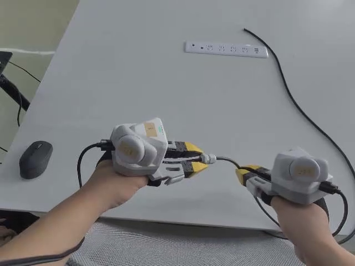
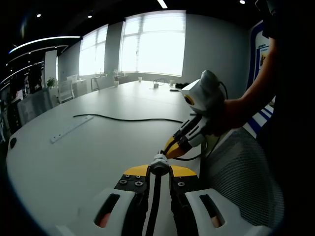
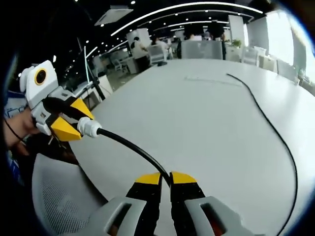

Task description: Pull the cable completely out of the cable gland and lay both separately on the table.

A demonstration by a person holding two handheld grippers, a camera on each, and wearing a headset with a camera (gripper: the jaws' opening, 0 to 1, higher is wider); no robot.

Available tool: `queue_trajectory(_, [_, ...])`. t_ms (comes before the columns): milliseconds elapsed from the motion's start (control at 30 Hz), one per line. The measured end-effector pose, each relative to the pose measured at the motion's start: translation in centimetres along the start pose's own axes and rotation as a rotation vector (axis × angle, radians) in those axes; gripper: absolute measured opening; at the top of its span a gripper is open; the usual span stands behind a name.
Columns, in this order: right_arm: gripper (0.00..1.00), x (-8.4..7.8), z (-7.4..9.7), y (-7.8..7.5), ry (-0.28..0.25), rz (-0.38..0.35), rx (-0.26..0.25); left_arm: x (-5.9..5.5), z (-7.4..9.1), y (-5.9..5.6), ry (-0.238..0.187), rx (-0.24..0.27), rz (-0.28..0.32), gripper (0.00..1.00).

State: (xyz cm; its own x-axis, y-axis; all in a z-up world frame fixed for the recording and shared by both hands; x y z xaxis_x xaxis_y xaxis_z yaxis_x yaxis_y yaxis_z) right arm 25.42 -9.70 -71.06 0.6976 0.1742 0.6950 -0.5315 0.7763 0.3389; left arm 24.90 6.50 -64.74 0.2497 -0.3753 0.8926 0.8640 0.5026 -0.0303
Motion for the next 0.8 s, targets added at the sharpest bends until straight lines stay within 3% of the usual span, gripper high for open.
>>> queue_trajectory(233, [0.01, -0.8, -0.3, -0.9, 0.015, -0.079, -0.012, 0.1, -0.1, 0.0, -0.003, -0.004, -0.003, 0.15])
queue_trajectory(300, [0.01, -1.3, -0.5, -1.0, 0.021, -0.168, -0.014, 0.1, -0.1, 0.1, -0.005, -0.005, -0.006, 0.15])
queue_trajectory(367, [0.01, -1.3, -0.6, -1.1, 0.015, -0.152, -0.017, 0.0, 0.0, 0.1, -0.005, -0.005, -0.004, 0.15])
queue_trajectory(433, [0.01, -1.3, -0.7, -1.0, 0.013, -0.19, -0.012, 0.0, 0.0, 0.1, -0.004, -0.005, -0.004, 0.15])
queue_trajectory(533, [0.01, -1.3, -0.8, -0.9, 0.03, -0.116, -0.02, 0.0, 0.0, 0.0, -0.004, -0.004, -0.002, 0.15])
queue_trajectory(700, [0.01, -1.3, -0.8, -0.7, 0.037, -0.08, -0.018, -0.1, 0.2, 0.2, -0.003, 0.0, 0.002, 0.15])
queue_trajectory(800, [0.01, -1.1, -0.7, -0.5, 0.065, 0.067, -0.031, -0.1, 0.2, 0.2, -0.004, 0.001, 0.003, 0.15])
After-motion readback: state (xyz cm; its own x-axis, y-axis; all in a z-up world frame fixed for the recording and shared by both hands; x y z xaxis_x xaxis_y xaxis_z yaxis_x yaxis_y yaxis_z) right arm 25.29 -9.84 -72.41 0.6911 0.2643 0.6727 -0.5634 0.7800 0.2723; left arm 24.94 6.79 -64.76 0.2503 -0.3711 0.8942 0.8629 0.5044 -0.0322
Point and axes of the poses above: the centre of the closed fingertips' face, and the gripper's own axes: z roughly backward along the fingers, y roughly to its left, x roughly out of its top, the point moved 6 cm from there along z, roughly backward along the fingers, and after that the axes turned 8 degrees about x, right-handed, at the moved point
